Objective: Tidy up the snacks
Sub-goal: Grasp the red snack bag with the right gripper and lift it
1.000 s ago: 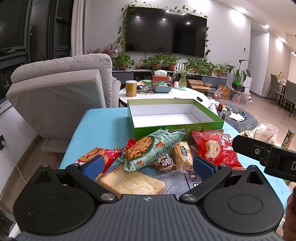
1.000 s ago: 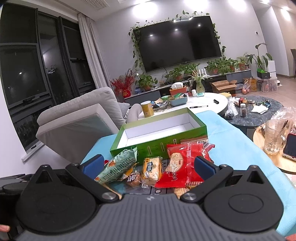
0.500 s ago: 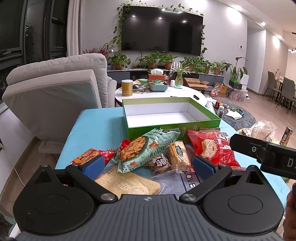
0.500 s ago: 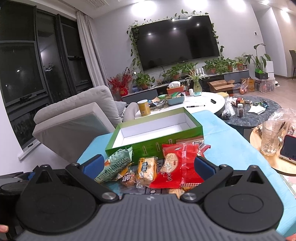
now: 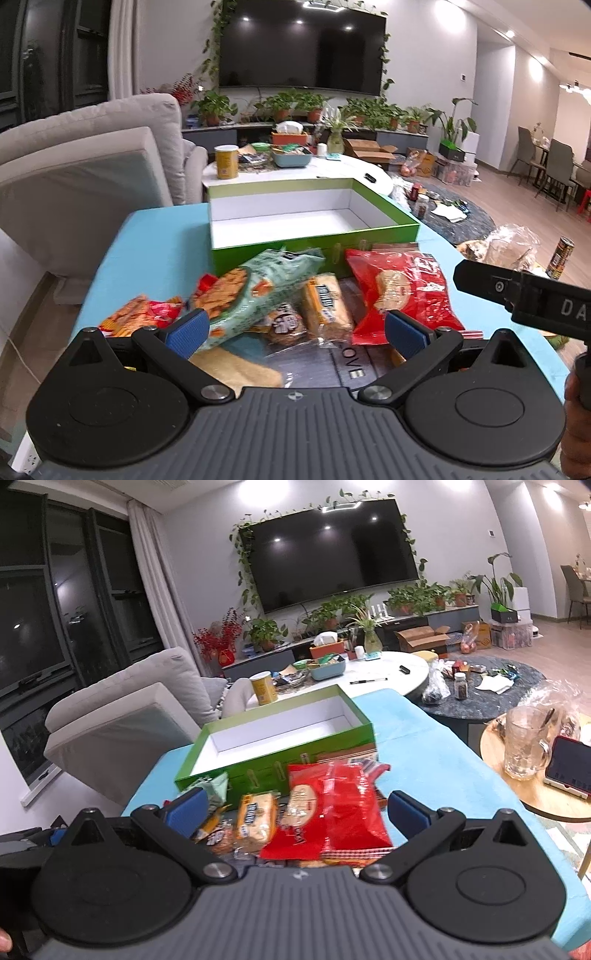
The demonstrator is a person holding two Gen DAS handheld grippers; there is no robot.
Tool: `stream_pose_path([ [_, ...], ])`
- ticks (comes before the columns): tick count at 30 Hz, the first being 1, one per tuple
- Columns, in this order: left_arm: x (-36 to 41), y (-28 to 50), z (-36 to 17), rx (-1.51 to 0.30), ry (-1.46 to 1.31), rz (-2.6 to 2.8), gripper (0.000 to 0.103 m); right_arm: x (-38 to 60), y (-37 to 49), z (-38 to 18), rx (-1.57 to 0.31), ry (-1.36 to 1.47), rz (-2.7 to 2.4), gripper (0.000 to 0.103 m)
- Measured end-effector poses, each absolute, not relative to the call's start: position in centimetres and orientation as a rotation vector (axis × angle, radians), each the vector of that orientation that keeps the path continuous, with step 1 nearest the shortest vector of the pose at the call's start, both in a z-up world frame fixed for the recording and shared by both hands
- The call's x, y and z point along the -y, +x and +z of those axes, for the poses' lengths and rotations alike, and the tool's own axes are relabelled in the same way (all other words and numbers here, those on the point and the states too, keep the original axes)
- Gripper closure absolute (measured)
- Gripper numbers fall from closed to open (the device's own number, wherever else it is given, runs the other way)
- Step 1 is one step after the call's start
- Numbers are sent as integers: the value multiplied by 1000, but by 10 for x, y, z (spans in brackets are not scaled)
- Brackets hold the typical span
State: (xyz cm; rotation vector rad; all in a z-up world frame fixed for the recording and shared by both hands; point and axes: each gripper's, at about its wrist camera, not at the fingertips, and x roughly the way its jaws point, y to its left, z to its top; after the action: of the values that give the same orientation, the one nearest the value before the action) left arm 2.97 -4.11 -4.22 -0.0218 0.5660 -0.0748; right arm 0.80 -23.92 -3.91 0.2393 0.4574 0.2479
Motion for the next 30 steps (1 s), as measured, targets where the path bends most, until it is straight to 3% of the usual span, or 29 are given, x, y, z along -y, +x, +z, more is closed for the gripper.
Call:
stream_pose_path([
  [5,56,45,-44,-586,-29,-130,7,256,23,-48,-483,263,217,13],
  [7,63,52,-45,-593,-16,-157,16,263,30,-52,-508,265,216,13],
  [11,77,68,-49,-621,-29,-233,21,280,49,-61,-571,314,249,13],
  [13,83,76,-54,-632,-31,-263,30,289,58,-64,-608,353,260,13],
  [18,93,106,-68,-690,-32,-293,38,293,77,-70,-655,374,278,13],
  [23,95,132,-76,-737,-58,-304,38,287,94,-75,-687,376,315,13],
  [30,107,150,-85,-765,-21,-333,27,283,116,-81,-732,370,345,13],
])
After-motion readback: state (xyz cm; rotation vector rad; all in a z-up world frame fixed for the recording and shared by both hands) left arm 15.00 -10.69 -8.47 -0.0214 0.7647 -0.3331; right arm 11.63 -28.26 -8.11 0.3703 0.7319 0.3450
